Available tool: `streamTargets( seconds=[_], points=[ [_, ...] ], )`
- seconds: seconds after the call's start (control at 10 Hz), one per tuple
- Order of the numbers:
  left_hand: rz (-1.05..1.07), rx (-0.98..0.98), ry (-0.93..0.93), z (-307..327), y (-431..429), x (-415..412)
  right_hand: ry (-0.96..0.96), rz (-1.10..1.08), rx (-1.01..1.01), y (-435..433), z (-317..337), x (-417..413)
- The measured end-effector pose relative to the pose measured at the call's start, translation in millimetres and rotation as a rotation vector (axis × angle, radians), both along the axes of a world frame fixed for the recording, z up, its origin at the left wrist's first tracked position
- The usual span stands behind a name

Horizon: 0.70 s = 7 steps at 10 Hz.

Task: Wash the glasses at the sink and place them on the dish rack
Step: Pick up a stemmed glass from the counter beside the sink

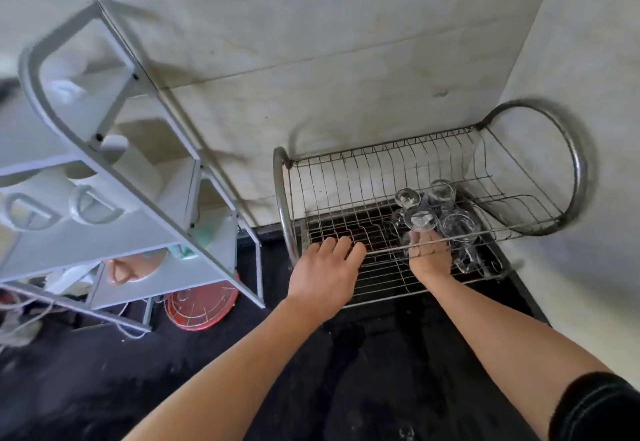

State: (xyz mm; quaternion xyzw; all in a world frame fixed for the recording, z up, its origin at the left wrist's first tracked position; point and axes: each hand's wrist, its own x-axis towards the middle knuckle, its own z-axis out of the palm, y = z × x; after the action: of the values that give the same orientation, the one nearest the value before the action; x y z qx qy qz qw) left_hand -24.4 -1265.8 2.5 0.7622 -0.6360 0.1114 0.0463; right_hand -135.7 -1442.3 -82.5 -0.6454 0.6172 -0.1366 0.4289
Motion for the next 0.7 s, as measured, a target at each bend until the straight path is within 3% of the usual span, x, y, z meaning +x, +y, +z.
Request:
streamTargets(
  seconds=[0.2,0.5,0.7],
  points=[
    [0.003,-0.068,-0.009,-4.6,-0.3,-0.7,0.050,0.086,-0.112,-11.6,-42.3,1.3],
    [-0.009,-0.103,0.068,10.7,20.6,-5.6,0.188,0.283,-0.347,29.2,2.3,-20.2],
    [-0.010,-0.173,0.222,25.1,120.3,4.2,0.251,0.428,-0.335,112.8,26.7,-20.4]
  ],
)
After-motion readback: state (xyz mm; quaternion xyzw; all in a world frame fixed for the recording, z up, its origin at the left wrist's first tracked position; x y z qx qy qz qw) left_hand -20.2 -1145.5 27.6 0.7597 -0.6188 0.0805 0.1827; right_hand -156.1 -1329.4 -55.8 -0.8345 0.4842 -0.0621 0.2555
